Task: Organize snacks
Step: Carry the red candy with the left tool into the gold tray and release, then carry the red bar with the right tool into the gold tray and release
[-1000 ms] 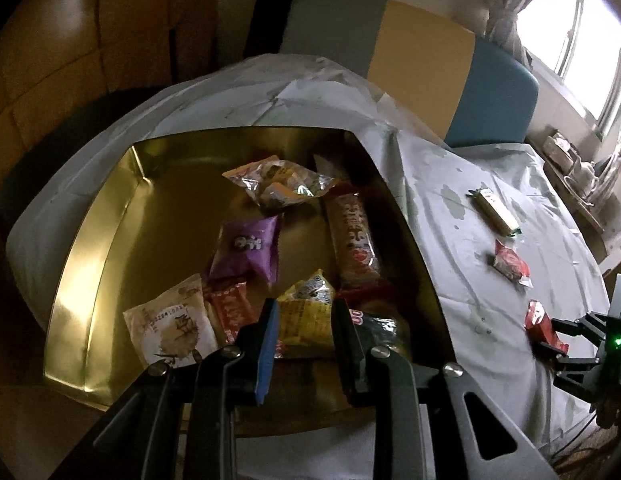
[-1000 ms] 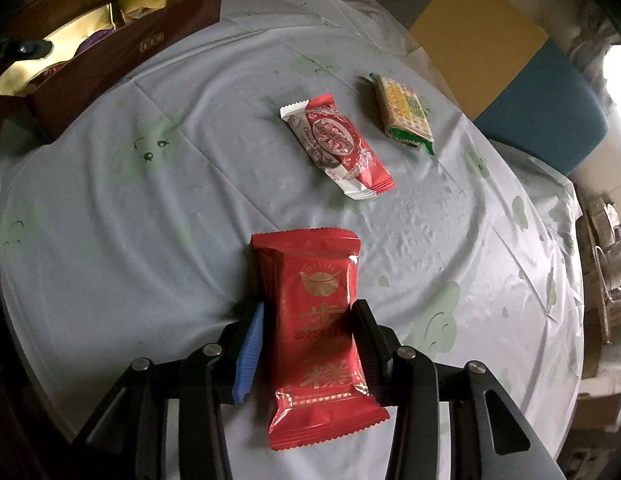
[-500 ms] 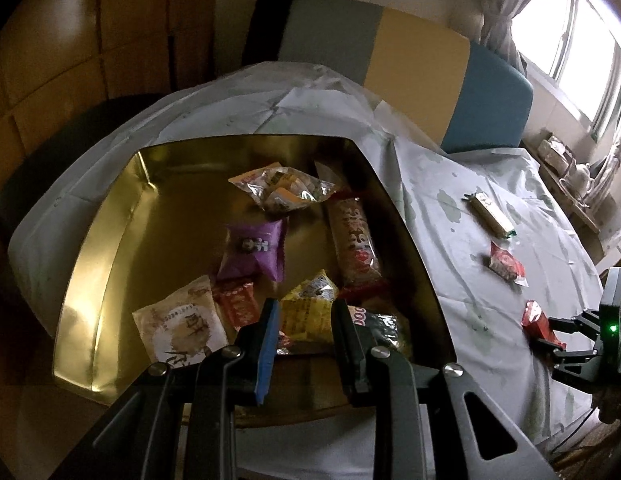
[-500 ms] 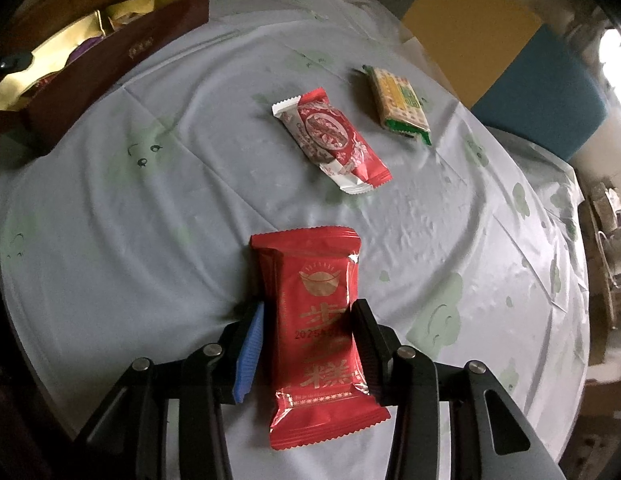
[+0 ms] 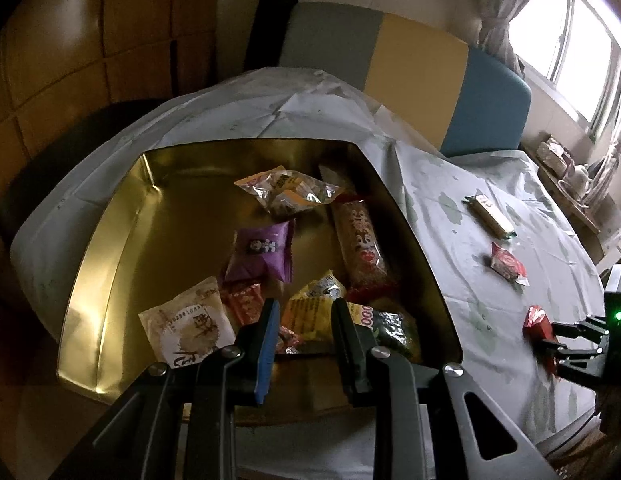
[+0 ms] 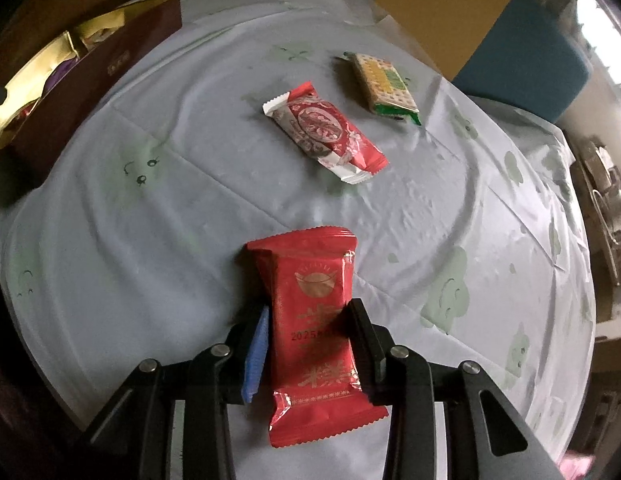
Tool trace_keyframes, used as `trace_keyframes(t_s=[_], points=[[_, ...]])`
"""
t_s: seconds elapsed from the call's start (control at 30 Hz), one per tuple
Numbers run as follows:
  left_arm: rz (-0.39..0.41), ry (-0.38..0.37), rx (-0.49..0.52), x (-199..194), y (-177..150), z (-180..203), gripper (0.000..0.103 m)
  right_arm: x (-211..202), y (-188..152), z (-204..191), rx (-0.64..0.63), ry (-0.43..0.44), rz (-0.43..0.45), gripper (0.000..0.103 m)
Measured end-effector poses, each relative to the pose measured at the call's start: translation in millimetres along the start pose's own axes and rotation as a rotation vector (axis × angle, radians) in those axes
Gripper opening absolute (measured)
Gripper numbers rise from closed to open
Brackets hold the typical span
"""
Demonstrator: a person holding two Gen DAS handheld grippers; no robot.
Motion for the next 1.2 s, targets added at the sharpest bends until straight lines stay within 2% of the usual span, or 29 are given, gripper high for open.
trace_keyframes(t_s=[0.23, 0.4, 0.6, 0.8, 0.97, 1.13, 1.2], points=[[-0.002, 0.007, -0.010, 2, -1, -6, 0.027, -29, 6, -3, 0.095, 0.085, 0.086, 0.038], [0.000, 0.000, -0.014, 1, -1, -8, 0.027, -49, 18, -26, 0.113, 0.188, 0.148, 0.038], [0.032, 0.015, -0.071, -5, 3, -27, 0.027, -71, 41, -65, 0.066, 0.277, 0.200, 0.038], [0.059, 0.057, -0.144, -14, 5, -61, 0.027, -113, 82, -121, -0.027, 0.373, 0.288, 0.038], [0.061, 0.077, -0.181, -16, 3, -79, 0.027, -136, 118, -165, -0.120, 0.412, 0.350, 0.038], [0.044, 0.078, -0.189, -11, -3, -82, 0.027, -124, 147, -213, -0.196, 0.442, 0.345, 0.041], [0.037, 0.075, -0.188, -8, -5, -83, 0.027, -110, 152, -226, -0.202, 0.454, 0.308, 0.043]])
Point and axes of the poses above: each gripper's, at about its wrist camera, not at the fingertips, and x roughly the way its jaws point, z to its right, y to its top, the point moved 7 cm from there along x, roughly the way its jaws point, and after that the axes turned 11 degrees about -z, right-handed, at the moved point
